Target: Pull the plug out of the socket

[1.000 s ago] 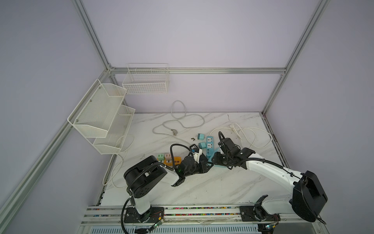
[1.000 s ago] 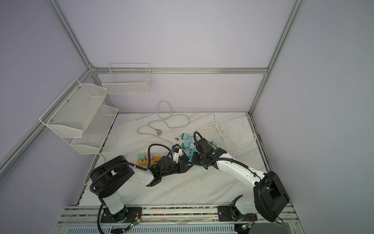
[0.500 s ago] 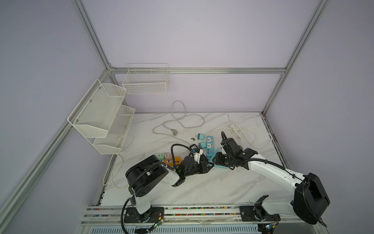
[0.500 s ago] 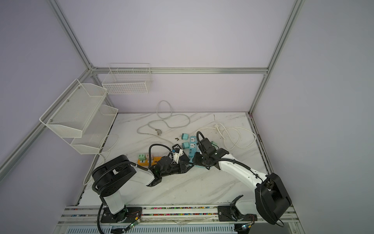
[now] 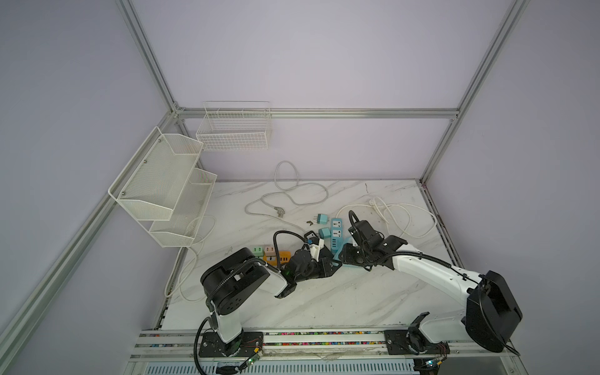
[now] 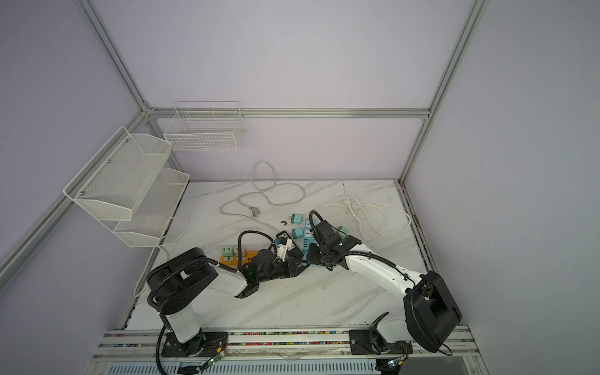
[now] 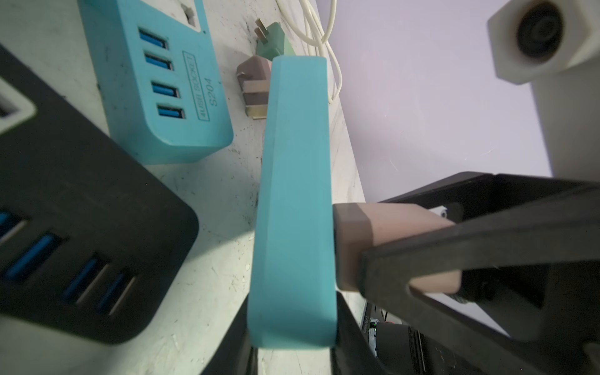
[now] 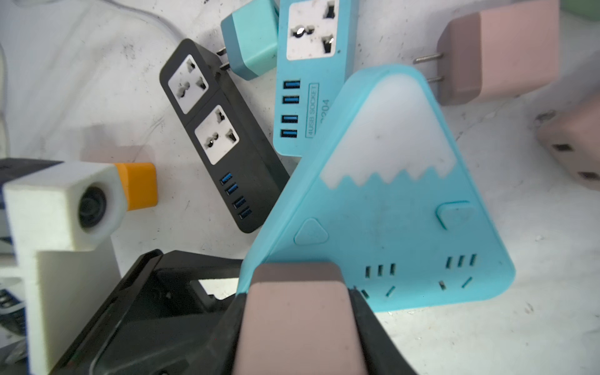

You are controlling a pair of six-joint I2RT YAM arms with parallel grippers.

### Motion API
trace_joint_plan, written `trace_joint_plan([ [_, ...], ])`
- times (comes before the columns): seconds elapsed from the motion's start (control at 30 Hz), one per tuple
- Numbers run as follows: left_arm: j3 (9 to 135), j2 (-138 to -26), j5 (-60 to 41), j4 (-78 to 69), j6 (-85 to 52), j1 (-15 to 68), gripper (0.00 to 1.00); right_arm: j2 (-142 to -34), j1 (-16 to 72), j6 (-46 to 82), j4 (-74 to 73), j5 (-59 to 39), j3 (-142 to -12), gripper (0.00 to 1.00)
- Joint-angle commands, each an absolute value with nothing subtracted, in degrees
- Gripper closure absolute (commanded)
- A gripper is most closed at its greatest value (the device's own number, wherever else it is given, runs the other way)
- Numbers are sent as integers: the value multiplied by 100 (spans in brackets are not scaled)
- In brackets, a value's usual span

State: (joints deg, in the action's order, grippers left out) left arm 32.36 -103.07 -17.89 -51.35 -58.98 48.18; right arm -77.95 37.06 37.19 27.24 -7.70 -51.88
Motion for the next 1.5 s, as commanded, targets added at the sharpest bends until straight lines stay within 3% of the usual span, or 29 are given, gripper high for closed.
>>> trace_joint_plan([
  [0.0, 3231, -10344, -1903, -4802, -5713, 4860, 100, -7515, 3406, 3735, 2556, -921, -5013, 79],
  [0.3, 3358, -10430, -2026, -4722, -5661, 4856, 100, -7840, 3902, 3947, 2520, -812, -5272, 79],
  [0.57, 3344, -10449, -2099, -4703, -5651, 4869, 100, -7815, 3257, 3633, 2684, -868, -5430, 79],
  [0.67, 3373, -10483, -2136, -4712, -5644, 4869, 100, -7840, 3254, 3361, 2788, -975, -5479, 79],
  [1.03, 3534, -10365, -2051, -4331, -5554, 4808, 100, -7410, 3867, 4211, 2509, -580, -4855, 80],
  [1.17, 3448, -10335, -2046, -4254, -5546, 4816, 100, -7565, 3686, 3955, 2667, -358, -5231, 80],
  [1.3, 3334, -10303, -2009, -4200, -5511, 4847, 100, -7630, 3043, 3537, 2505, -963, -5396, 80],
  [1.47, 3402, -10266, -2037, -4188, -5472, 4838, 100, -7748, 3392, 3580, 2627, -672, -5573, 80],
])
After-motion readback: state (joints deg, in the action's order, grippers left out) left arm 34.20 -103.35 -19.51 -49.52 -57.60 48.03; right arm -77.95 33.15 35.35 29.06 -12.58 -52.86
